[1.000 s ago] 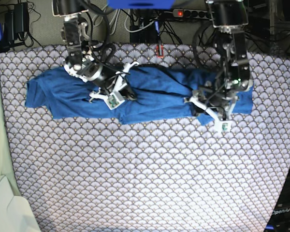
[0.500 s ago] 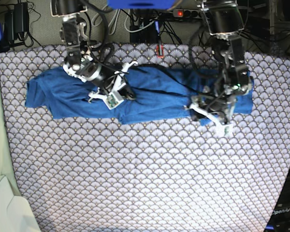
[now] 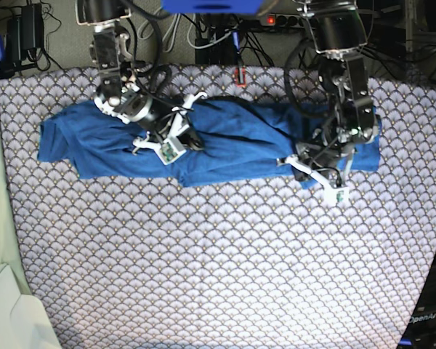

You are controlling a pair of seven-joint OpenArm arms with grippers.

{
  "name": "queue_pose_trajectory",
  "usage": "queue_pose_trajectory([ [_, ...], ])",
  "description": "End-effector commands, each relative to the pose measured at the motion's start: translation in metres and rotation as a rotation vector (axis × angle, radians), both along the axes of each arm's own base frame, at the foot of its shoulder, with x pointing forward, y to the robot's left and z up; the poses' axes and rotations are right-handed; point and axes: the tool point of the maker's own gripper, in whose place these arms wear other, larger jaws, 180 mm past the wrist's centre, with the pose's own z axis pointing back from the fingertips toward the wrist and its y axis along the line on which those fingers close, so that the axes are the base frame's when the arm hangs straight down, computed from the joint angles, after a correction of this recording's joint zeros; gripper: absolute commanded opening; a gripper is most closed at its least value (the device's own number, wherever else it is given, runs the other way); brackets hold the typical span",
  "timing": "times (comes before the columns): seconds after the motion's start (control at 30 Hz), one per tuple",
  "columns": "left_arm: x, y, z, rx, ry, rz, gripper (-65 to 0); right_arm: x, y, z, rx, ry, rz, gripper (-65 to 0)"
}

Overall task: Fold the T-shirt properly
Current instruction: 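Move the left gripper to the strip's end and grasp it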

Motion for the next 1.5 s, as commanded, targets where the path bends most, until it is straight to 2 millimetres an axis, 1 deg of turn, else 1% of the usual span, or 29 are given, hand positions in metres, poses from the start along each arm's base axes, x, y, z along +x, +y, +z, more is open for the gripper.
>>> queue_pose_trajectory([
  [0.0,0.012,0.001,0.017,-0.004,-0.059,0.004,-64.3,-0.002,-0.010,-0.009,-0.072,0.026,0.003,-65.0],
  [0.1,0.011,0.002,0.018,-0.001,-0.064,0.005,-64.7,-0.002,-0.010,-0.009,-0.072,0.026,0.003,-65.0],
  [0.17,0.013,0.006,0.026,0.004,-0.083,0.014,-64.7,-0.002,-0.010,-0.009,-0.072,0.026,0.003,-65.0],
  [0.2,0.011,0.011,0.030,-0.007,-0.094,0.034,-64.7,-0.002,-0.010,-0.009,-0.072,0.026,0.003,-65.0],
  [0.37,0.010,0.035,0.065,-0.087,-0.199,0.118,-64.7,-0.001,-0.010,-0.009,-0.072,0.025,0.003,-65.0],
  [0.4,0.007,0.040,0.066,-0.084,-0.197,0.119,-64.7,-0.001,-0.010,-0.009,-0.072,0.025,0.003,-65.0],
  [0.47,0.002,0.042,0.066,-0.085,-0.172,0.103,-64.7,-0.001,-0.010,-0.008,-0.071,0.025,0.002,-65.0],
  [0.5,-0.002,0.045,0.065,-0.092,-0.164,0.112,-64.7,-0.001,-0.010,-0.008,-0.071,0.025,0.002,-65.0],
  [0.57,-0.010,0.057,0.066,-0.104,-0.164,0.148,-64.7,-0.001,-0.010,-0.008,-0.071,0.025,0.002,-65.0],
  [0.63,-0.022,0.067,0.066,-0.110,-0.164,0.180,-64.7,-0.001,-0.010,-0.008,-0.071,0.025,0.002,-65.0],
  [0.73,-0.037,0.080,0.070,-0.098,-0.173,0.211,-64.7,-0.001,-0.010,-0.008,-0.071,0.025,0.002,-65.0],
  [0.83,-0.055,0.103,0.077,-0.053,-0.183,0.255,-64.7,-0.001,-0.010,-0.008,-0.071,0.025,0.002,-65.0],
  [1.03,-0.075,0.133,0.075,-0.020,-0.168,0.308,-64.7,-0.001,-0.009,-0.008,-0.069,0.025,0.002,-65.0],
  [1.13,-0.080,0.143,0.076,-0.002,-0.165,0.332,-64.6,-0.002,-0.007,-0.008,-0.067,0.025,0.007,-65.0],
  [1.2,-0.082,0.144,0.073,-0.001,-0.156,0.335,-64.6,-0.002,-0.007,-0.008,-0.067,0.025,0.007,-65.0],
  [1.4,-0.085,0.144,0.053,-0.033,-0.108,0.349,-64.5,-0.001,-0.007,-0.008,-0.066,0.025,0.005,-65.0],
  [1.47,-0.084,0.145,0.050,-0.040,-0.101,0.354,-64.4,-0.001,-0.007,-0.008,-0.066,0.025,0.005,-65.0],
])
